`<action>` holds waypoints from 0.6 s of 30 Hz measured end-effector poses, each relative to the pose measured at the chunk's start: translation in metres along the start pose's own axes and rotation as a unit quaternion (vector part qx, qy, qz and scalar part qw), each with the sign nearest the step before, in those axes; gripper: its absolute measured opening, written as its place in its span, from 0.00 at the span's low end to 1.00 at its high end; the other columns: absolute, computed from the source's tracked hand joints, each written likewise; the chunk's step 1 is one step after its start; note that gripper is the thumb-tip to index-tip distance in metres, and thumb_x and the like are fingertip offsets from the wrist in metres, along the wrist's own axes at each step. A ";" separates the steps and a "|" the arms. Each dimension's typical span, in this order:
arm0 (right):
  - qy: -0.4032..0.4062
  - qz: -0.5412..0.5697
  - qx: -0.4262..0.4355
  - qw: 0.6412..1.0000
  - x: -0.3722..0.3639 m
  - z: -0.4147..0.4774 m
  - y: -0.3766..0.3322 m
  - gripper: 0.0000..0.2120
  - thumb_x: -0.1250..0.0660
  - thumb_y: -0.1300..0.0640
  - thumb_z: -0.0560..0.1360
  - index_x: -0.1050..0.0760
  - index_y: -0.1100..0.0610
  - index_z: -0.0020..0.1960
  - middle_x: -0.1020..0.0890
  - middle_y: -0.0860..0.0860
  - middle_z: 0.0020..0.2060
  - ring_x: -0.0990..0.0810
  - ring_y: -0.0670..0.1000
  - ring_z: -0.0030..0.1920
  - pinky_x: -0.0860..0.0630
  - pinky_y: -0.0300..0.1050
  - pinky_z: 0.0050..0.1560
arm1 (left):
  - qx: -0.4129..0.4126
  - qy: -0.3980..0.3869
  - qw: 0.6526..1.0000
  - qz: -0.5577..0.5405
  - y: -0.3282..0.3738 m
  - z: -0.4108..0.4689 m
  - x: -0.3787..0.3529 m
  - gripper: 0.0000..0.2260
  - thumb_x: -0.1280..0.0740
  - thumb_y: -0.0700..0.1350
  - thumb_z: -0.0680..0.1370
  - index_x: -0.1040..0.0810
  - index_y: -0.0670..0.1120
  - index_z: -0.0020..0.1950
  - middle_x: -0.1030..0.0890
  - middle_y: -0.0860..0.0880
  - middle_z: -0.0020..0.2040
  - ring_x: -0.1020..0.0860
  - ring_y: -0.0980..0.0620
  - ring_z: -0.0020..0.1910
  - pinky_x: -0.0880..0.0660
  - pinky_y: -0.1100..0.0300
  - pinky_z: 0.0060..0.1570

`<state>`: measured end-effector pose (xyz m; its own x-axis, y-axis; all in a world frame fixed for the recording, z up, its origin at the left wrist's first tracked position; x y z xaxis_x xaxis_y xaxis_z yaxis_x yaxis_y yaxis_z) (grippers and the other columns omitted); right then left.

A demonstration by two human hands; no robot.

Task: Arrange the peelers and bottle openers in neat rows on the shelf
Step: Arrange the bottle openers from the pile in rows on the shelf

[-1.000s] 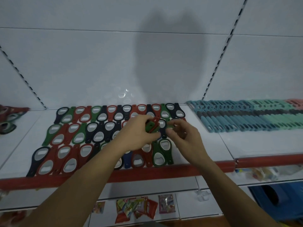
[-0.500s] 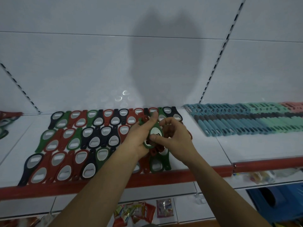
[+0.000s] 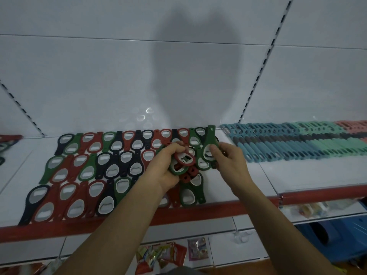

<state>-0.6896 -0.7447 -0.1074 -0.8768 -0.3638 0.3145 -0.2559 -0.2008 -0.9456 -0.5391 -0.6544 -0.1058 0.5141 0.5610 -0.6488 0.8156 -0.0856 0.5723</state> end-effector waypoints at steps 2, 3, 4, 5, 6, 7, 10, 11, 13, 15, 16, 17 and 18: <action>-0.058 -0.072 0.000 0.996 0.013 -0.008 0.010 0.11 0.34 0.52 0.81 0.18 0.54 0.44 0.21 0.46 0.30 0.26 0.45 0.30 0.28 0.48 0.36 | -0.019 -0.027 0.999 0.021 0.010 -0.001 -0.002 0.08 0.36 0.32 0.77 0.22 0.44 0.47 0.15 0.45 0.40 0.14 0.45 0.38 0.17 0.54 0.36; -0.091 -0.107 0.002 0.990 0.017 -0.013 0.015 0.09 0.33 0.53 0.80 0.19 0.53 0.43 0.21 0.46 0.29 0.26 0.44 0.28 0.27 0.47 0.35 | -0.036 -0.041 0.997 0.049 0.015 -0.001 -0.003 0.09 0.38 0.31 0.77 0.22 0.43 0.47 0.17 0.44 0.39 0.15 0.43 0.39 0.17 0.51 0.38; -0.115 -0.132 -0.002 0.985 0.021 -0.018 0.020 0.06 0.31 0.54 0.80 0.19 0.50 0.45 0.20 0.46 0.29 0.24 0.44 0.28 0.26 0.46 0.34 | -0.059 -0.050 0.992 0.099 0.021 -0.001 -0.004 0.09 0.38 0.31 0.78 0.23 0.43 0.48 0.18 0.43 0.39 0.15 0.42 0.38 0.17 0.48 0.40; -0.127 -0.154 -0.011 0.980 0.023 -0.022 0.024 0.02 0.30 0.54 0.78 0.20 0.48 0.47 0.19 0.46 0.30 0.22 0.43 0.28 0.24 0.45 0.34 | -0.089 -0.056 0.979 0.176 0.027 -0.003 -0.004 0.08 0.37 0.31 0.78 0.23 0.43 0.49 0.18 0.43 0.39 0.16 0.43 0.37 0.18 0.47 0.41; -0.121 -0.187 -0.014 0.975 0.026 -0.026 0.028 0.05 0.28 0.54 0.77 0.21 0.46 0.51 0.18 0.46 0.32 0.20 0.43 0.30 0.23 0.42 0.35 | -0.127 -0.060 0.946 0.291 0.032 -0.003 -0.005 0.08 0.35 0.32 0.77 0.23 0.44 0.51 0.18 0.44 0.39 0.16 0.46 0.36 0.19 0.49 0.40; -0.108 -0.221 -0.014 0.969 0.027 -0.028 0.031 0.08 0.26 0.53 0.76 0.21 0.45 0.52 0.17 0.46 0.33 0.19 0.42 0.33 0.23 0.40 0.35 | -0.172 -0.063 0.882 0.434 0.035 -0.003 -0.006 0.07 0.32 0.35 0.78 0.22 0.46 0.52 0.17 0.47 0.38 0.17 0.49 0.36 0.20 0.53 0.38; -0.088 -0.281 -0.018 0.956 0.027 -0.034 0.034 0.08 0.24 0.50 0.73 0.22 0.45 0.49 0.17 0.44 0.32 0.20 0.38 0.34 0.27 0.32 0.33 | -0.270 -0.085 0.581 0.763 0.028 -0.004 -0.010 0.06 0.30 0.48 0.79 0.23 0.49 0.55 0.20 0.51 0.43 0.21 0.51 0.42 0.24 0.57 0.38; -0.085 -0.298 -0.018 0.951 0.026 -0.035 0.034 0.09 0.24 0.49 0.73 0.23 0.45 0.48 0.18 0.43 0.31 0.20 0.38 0.33 0.29 0.30 0.32 | -0.281 -0.089 0.520 0.801 0.022 -0.005 -0.010 0.08 0.30 0.52 0.79 0.23 0.49 0.53 0.21 0.52 0.44 0.22 0.51 0.43 0.24 0.54 0.40; -0.083 -0.336 -0.017 0.938 0.023 -0.037 0.035 0.09 0.24 0.46 0.72 0.24 0.44 0.47 0.21 0.40 0.33 0.22 0.39 0.33 0.30 0.32 0.33 | -0.287 -0.086 0.457 0.837 0.010 -0.007 -0.009 0.12 0.29 0.57 0.78 0.23 0.50 0.52 0.21 0.52 0.44 0.22 0.50 0.44 0.22 0.50 0.45; -0.074 -0.367 -0.018 0.927 0.023 -0.038 0.034 0.09 0.25 0.44 0.72 0.22 0.44 0.47 0.23 0.39 0.35 0.23 0.39 0.37 0.29 0.36 0.35 | -0.297 -0.070 0.406 0.861 0.003 -0.007 -0.009 0.14 0.30 0.60 0.78 0.22 0.51 0.54 0.19 0.52 0.47 0.21 0.50 0.47 0.21 0.50 0.48; -0.071 -0.381 -0.017 0.922 0.022 -0.038 0.034 0.10 0.25 0.44 0.71 0.21 0.45 0.48 0.23 0.39 0.36 0.24 0.40 0.38 0.29 0.37 0.35 | -0.299 -0.067 0.395 0.866 -0.001 -0.006 -0.008 0.14 0.30 0.60 0.78 0.21 0.51 0.55 0.19 0.52 0.48 0.21 0.50 0.48 0.21 0.49 0.49; -0.071 -0.388 -0.020 0.919 0.022 -0.038 0.035 0.11 0.25 0.43 0.71 0.20 0.46 0.50 0.23 0.39 0.37 0.24 0.41 0.38 0.29 0.38 0.36 | -0.299 -0.068 0.389 0.869 -0.004 -0.006 -0.008 0.14 0.31 0.60 0.79 0.21 0.51 0.55 0.20 0.52 0.49 0.20 0.50 0.49 0.21 0.49 0.49; -0.073 -0.384 -0.024 0.920 0.023 -0.039 0.035 0.12 0.25 0.43 0.71 0.21 0.46 0.51 0.23 0.40 0.37 0.23 0.41 0.39 0.28 0.39 0.37 | -0.300 -0.071 0.381 0.872 -0.008 -0.005 -0.007 0.14 0.32 0.60 0.79 0.21 0.51 0.56 0.21 0.52 0.51 0.20 0.50 0.50 0.21 0.49 0.50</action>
<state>-0.7344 -0.7247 -0.1368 -0.3663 -0.2505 0.8961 -0.7978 -0.4110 -0.4410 -0.5505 -0.6533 -0.1031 0.1789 0.0282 0.9835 -0.9839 0.0013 0.1790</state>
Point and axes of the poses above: each hand's wrist, its own z-axis towards the middle knuckle, its own x-axis out of the back of the hand, y = z × x, the point moved 3 cm from there along z, towards the middle knuckle
